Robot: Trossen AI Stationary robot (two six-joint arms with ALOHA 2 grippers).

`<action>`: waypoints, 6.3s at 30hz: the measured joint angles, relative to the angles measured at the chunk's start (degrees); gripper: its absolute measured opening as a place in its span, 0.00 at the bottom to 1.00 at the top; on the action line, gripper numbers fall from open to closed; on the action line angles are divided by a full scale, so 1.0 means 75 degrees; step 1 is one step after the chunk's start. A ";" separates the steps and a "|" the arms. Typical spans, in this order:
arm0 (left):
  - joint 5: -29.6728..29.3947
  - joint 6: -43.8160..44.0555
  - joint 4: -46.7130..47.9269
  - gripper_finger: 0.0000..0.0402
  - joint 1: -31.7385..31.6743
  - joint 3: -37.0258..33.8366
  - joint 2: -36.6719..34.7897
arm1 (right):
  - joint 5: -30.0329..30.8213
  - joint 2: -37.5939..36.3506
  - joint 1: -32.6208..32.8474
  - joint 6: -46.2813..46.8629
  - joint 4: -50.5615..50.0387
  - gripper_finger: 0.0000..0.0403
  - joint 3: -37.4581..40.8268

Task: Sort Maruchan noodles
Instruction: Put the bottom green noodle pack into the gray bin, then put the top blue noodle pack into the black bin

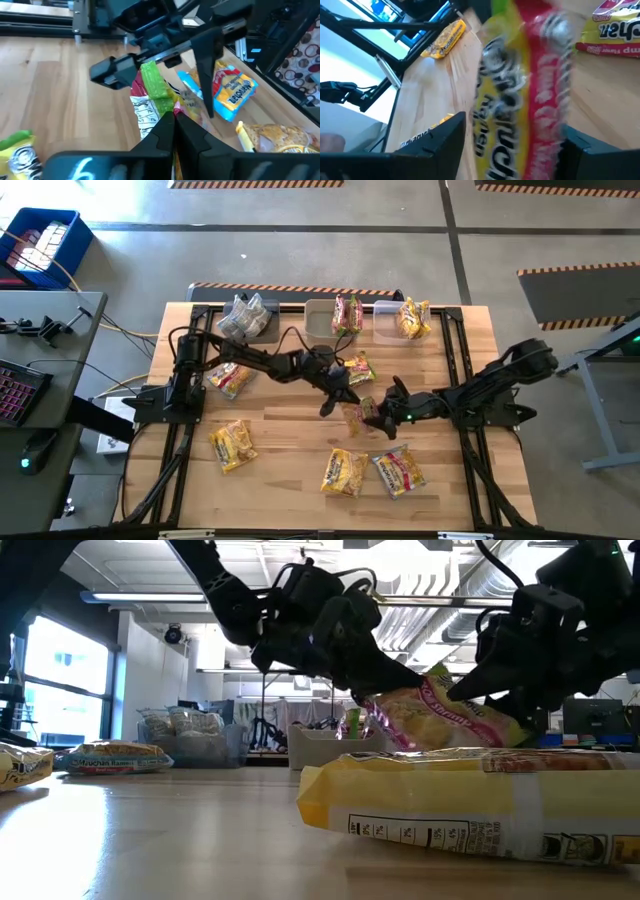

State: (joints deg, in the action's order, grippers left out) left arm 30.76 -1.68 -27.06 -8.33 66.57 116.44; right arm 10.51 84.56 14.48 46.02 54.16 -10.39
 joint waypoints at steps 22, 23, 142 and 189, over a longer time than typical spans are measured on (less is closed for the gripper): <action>-0.1074 -0.1139 0.0009 0.10 -0.0739 -0.1047 -0.1927 | 0.0165 -0.0459 -0.0351 -0.0286 0.0589 0.14 -0.0007; -0.1448 -0.1319 -0.0097 0.10 -0.0736 -0.1308 -0.2174 | 0.0111 -0.0602 -0.0452 -0.0318 0.0578 0.14 -0.0023; -0.3536 -0.1452 -0.2827 0.00 -0.0742 -0.5319 -0.3357 | 0.0373 0.4591 -0.5061 -0.5988 -1.1999 0.01 -1.2507; -0.7622 0.5442 0.9589 0.00 -0.0127 -0.3797 -0.5292 | 0.0628 -0.2233 -0.3646 -0.6825 -0.3039 0.00 -0.2294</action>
State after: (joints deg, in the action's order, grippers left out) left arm -26.40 39.13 44.86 -9.28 38.09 76.75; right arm 15.22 67.81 -12.86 -5.17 31.37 -27.59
